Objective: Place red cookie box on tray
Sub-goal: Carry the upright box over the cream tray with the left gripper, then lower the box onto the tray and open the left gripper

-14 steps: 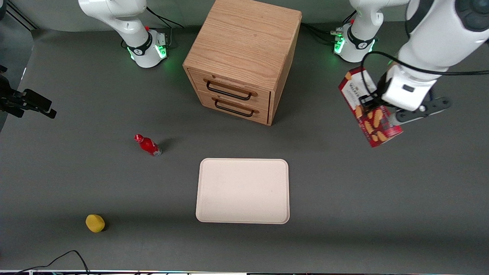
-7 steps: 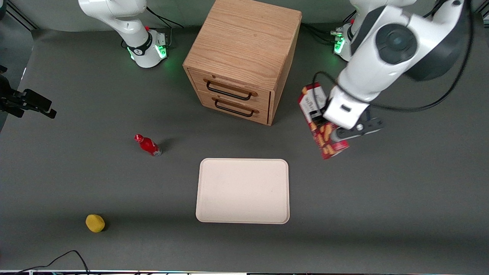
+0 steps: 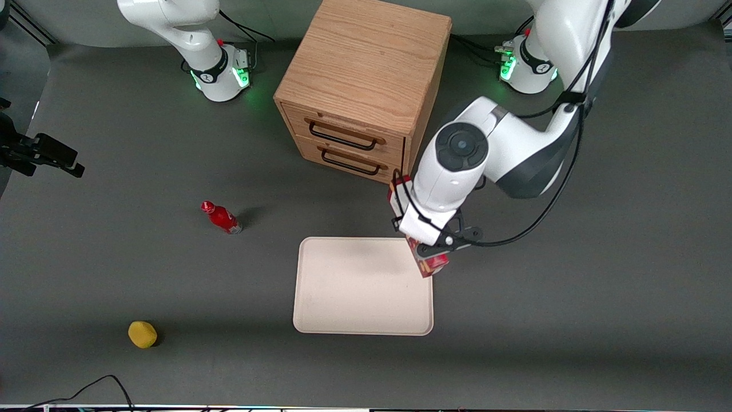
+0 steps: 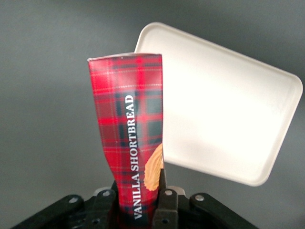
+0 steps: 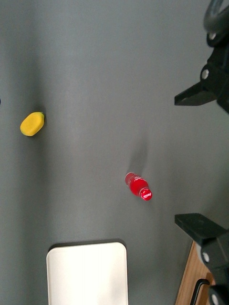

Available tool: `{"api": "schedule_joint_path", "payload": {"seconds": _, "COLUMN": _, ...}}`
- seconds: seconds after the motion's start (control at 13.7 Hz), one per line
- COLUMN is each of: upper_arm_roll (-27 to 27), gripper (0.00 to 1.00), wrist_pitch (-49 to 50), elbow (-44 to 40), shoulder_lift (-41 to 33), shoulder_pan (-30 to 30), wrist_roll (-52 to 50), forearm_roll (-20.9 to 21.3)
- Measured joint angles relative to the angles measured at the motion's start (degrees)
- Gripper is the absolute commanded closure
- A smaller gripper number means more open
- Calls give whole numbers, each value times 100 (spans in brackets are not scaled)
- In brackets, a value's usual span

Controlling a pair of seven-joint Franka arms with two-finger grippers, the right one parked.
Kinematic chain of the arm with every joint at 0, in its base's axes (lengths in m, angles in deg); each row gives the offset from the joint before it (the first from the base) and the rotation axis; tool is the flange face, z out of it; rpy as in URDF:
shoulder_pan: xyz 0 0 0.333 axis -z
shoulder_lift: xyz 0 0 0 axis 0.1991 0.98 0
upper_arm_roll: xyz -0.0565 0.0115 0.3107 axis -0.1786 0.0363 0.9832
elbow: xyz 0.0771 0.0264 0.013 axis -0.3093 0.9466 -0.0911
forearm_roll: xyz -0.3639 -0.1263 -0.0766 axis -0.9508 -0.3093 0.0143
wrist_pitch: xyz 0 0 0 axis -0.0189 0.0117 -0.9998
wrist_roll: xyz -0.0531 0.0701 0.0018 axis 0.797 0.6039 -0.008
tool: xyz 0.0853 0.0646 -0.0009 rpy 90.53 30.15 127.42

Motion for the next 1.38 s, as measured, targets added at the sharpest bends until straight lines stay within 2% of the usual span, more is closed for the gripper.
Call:
{"api": "schedule_joint_path", "payload": {"seconds": 0.36, "upper_arm_roll": 9, "gripper": 72, "wrist_pitch": -736, "elbow": -88, "shoulder_lift": 628, "shoulder_pan": 206, "wrist_roll": 66, "forearm_roll": 748}}
{"api": "schedule_joint_path", "payload": {"seconds": 0.58, "upper_arm_roll": 35, "gripper": 71, "wrist_pitch": -841, "elbow": -72, "shoulder_lift": 949, "shoulder_pan": 327, "wrist_roll": 420, "forearm_roll": 941}}
{"api": "schedule_joint_path", "payload": {"seconds": 0.87, "upper_arm_roll": 221, "gripper": 72, "wrist_pitch": -1188, "elbow": -58, "shoulder_lift": 1178, "shoulder_pan": 333, "wrist_roll": 605, "forearm_roll": 930}}
{"api": "schedule_joint_path", "payload": {"seconds": 1.17, "upper_arm_roll": 664, "gripper": 72, "wrist_pitch": -1861, "elbow": -58, "shoulder_lift": 1453, "shoulder_pan": 319, "wrist_roll": 643, "forearm_roll": 495}}
{"api": "schedule_joint_path", "payload": {"seconds": 1.38, "upper_arm_roll": 796, "gripper": 71, "wrist_pitch": -1919, "elbow": -61, "shoulder_lift": 1505, "shoulder_pan": 307, "wrist_roll": 674, "forearm_roll": 469}}
